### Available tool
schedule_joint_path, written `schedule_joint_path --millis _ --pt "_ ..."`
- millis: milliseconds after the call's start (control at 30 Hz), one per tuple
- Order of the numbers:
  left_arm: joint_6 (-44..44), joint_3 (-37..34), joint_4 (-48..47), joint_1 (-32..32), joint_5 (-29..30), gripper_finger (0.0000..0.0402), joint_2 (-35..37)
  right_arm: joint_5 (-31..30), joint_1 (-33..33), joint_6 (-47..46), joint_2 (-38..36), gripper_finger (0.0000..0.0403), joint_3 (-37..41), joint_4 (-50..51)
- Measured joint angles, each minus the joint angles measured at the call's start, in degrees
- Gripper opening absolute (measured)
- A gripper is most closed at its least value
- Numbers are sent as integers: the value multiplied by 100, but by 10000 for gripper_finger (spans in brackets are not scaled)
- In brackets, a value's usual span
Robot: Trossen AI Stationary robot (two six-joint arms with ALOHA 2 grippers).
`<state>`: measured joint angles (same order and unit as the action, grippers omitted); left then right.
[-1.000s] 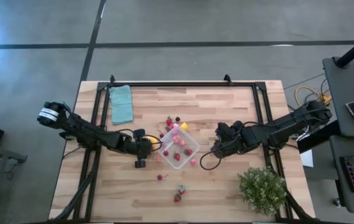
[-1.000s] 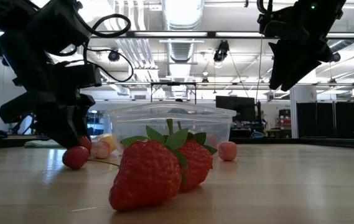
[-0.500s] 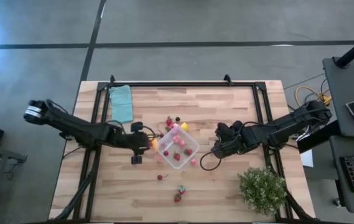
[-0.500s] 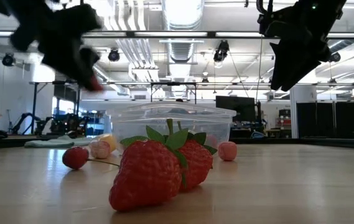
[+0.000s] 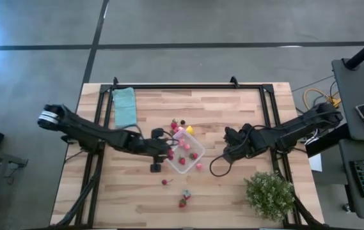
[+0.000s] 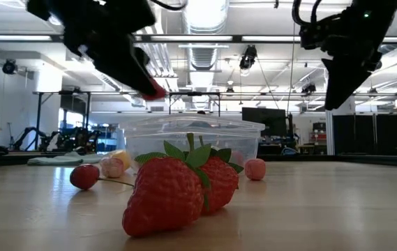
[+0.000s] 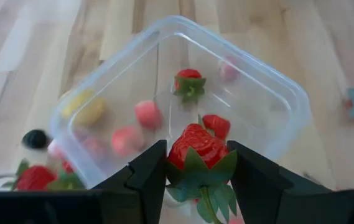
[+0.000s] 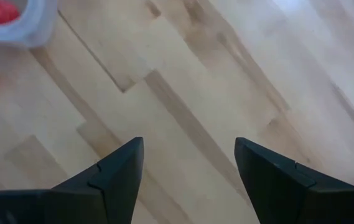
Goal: Pick and placing Produce into tupperware
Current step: Put the red strawberry into the transparent container, then put the pink peach into the transparent container
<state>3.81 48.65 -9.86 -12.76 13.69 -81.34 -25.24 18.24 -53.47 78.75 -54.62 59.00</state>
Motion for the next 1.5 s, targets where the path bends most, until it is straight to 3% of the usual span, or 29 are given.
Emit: schedule_joint_path --millis 300,533,700,967,1233,1500 --pt "197 621 -18 221 94 153 -847 38 28 6 -606 255 296 56" --pt "639 635 -37 273 122 213 -871 -28 48 -33 -1115 267 658 -130" --pt "636 628 -605 274 134 252 -601 31 200 128 -1198 272 914 -945" --pt "652 621 -1641 263 138 263 347 -45 625 940 -512 264 947 -2660" --pt "639 513 -2414 263 509 263 1289 22 885 50 449 265 740 -2882" --pt "634 167 -3000 263 570 263 1896 24 1027 -482 1684 261 -417 -3035"
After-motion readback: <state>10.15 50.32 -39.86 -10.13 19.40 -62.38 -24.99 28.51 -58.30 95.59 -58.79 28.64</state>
